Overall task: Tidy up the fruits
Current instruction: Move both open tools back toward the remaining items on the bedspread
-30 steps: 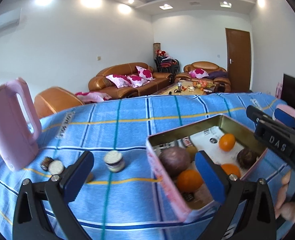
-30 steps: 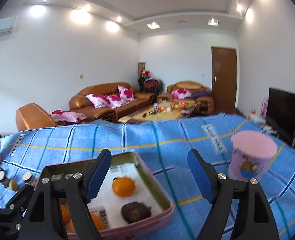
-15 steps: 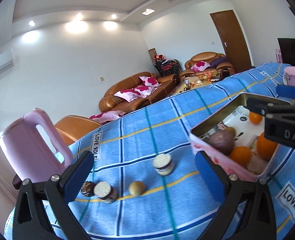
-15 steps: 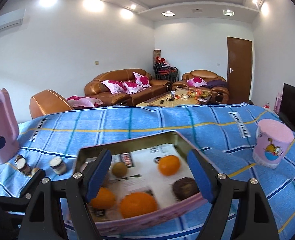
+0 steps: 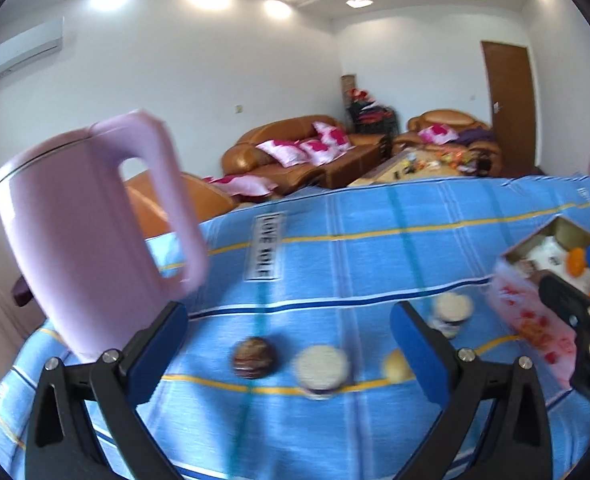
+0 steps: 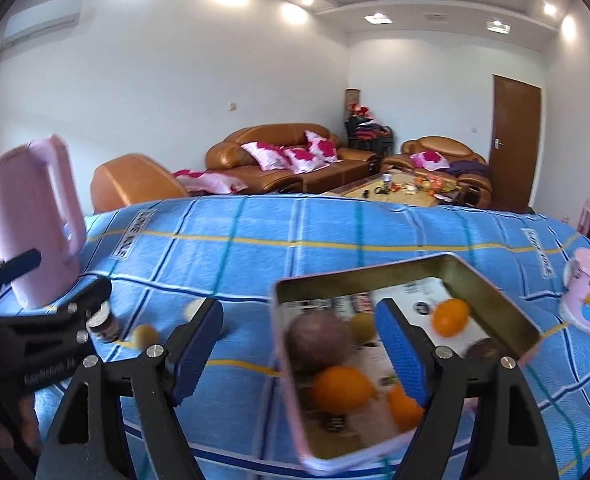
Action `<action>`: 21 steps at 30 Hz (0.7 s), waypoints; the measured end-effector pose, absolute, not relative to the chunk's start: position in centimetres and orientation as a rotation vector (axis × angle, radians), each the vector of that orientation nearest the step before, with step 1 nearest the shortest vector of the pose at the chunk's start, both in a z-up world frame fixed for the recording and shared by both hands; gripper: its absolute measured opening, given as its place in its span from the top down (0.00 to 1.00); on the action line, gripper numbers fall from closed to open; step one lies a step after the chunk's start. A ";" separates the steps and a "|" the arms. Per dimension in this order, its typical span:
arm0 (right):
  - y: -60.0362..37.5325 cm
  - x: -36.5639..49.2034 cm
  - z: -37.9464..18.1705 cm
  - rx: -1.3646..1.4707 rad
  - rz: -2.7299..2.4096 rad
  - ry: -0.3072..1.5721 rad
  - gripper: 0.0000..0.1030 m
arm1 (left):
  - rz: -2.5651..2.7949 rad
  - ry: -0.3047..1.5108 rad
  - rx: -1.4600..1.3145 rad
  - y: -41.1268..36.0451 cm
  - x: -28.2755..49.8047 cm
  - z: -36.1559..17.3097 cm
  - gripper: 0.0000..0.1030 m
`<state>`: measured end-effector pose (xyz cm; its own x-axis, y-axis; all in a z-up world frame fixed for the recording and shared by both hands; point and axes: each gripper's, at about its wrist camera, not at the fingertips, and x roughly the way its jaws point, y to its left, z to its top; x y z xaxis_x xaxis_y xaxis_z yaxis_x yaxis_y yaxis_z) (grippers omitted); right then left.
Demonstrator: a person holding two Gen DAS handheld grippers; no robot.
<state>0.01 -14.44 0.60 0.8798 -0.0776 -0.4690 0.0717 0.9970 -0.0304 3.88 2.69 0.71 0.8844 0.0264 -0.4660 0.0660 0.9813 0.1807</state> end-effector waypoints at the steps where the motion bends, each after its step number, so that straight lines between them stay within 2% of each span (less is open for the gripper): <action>1: -13.9 0.3 0.5 -0.019 -0.067 0.497 0.23 | 0.009 0.481 0.199 3.3 4.1 0.9 0.00; 3: -12.8 0.9 0.3 -0.023 -0.030 0.519 0.24 | 0.032 0.479 0.187 4.2 4.5 1.3 0.00; 6: -10.9 2.2 -0.4 -0.044 0.034 0.592 0.41 | 0.051 0.474 0.146 6.0 4.7 2.0 0.00; 7: -10.5 2.6 -0.7 -0.048 0.056 0.620 0.50 | 0.060 0.475 0.140 6.3 4.8 2.1 0.00; 8: -9.9 3.1 -1.1 -0.050 0.084 0.656 0.52 | 0.073 0.481 0.133 6.8 4.9 2.2 0.01; 15: -7.3 4.9 -2.4 -0.008 0.178 0.745 0.53 | 0.079 0.547 0.081 8.4 6.0 1.6 0.01; 21: -6.1 6.5 -3.3 0.006 0.203 0.812 0.57 | 0.082 0.552 0.082 8.7 6.1 1.8 0.01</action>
<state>6.55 -6.09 -3.27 0.6695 0.1828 -0.7200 -0.1780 0.9805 0.0834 6.09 8.70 1.81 0.8482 0.0992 -0.5203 -0.0553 0.9935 0.0994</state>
